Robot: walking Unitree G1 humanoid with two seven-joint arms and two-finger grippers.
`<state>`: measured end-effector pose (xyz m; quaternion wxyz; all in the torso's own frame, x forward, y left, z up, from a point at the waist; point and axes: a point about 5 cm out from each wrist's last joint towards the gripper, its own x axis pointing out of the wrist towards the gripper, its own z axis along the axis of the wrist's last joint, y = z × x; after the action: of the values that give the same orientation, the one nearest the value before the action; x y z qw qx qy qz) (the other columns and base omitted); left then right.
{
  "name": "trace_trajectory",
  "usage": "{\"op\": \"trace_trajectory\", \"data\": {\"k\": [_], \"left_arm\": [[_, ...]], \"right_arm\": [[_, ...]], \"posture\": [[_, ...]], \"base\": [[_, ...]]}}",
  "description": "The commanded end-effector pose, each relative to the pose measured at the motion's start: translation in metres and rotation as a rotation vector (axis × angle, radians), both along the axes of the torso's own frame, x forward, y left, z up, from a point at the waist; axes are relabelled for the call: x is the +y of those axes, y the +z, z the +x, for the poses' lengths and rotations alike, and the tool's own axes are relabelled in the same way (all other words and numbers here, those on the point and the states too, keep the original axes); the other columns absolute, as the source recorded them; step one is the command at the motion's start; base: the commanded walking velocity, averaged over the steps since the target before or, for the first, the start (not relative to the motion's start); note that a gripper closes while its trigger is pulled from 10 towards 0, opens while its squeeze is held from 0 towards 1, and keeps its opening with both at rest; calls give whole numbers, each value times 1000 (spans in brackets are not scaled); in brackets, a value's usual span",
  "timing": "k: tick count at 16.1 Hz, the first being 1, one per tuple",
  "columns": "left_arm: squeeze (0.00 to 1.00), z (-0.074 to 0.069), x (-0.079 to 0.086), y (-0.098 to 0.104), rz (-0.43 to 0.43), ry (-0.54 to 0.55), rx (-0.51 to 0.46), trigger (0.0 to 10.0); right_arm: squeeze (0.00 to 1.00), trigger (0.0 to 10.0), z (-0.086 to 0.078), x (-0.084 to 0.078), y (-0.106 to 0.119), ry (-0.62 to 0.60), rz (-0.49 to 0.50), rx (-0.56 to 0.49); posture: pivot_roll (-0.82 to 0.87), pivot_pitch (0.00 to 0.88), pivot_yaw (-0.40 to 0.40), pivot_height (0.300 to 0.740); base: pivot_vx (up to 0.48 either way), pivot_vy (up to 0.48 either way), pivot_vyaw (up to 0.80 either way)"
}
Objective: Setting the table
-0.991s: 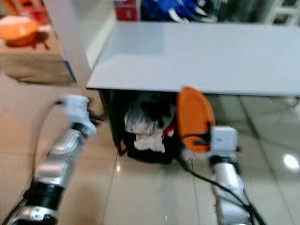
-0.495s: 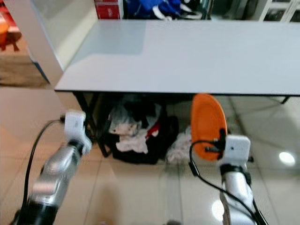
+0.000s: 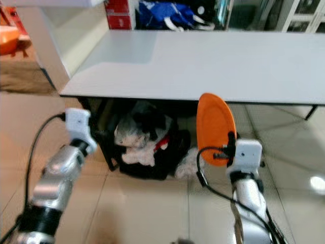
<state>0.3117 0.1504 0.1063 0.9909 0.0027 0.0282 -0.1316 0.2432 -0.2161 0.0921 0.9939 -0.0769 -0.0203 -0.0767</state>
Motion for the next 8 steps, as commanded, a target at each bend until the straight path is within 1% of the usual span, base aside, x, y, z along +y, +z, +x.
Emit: {"op": "trace_trajectory", "data": {"k": [1,2,3,6,8], "left_arm": [[0,4,5,2,19,10,-3,10000],[0,6,4,4,35,10,-12,10000],[0,7,4,6,32,10,-21,10000],[0,9,0,12,11,1,-41,10000],[0,9,-4,13,11,-21,-50,10000]], "right_arm": [[0,0,2,2,9,6,1,-48],[0,0,2,2,9,7,0,-46],[0,0,2,2,9,8,-1,-50],[0,0,3,2,17,11,-1,-78],[0,0,4,1,18,13,-7,-84]], "posture": [[-84,24,44,740],[-85,21,45,740],[-86,19,46,740],[-88,14,47,740],[-90,10,48,740]], "base": [[0,0,0],[0,0,0],[0,0,0],[325,0,0],[472,0,0]]}}
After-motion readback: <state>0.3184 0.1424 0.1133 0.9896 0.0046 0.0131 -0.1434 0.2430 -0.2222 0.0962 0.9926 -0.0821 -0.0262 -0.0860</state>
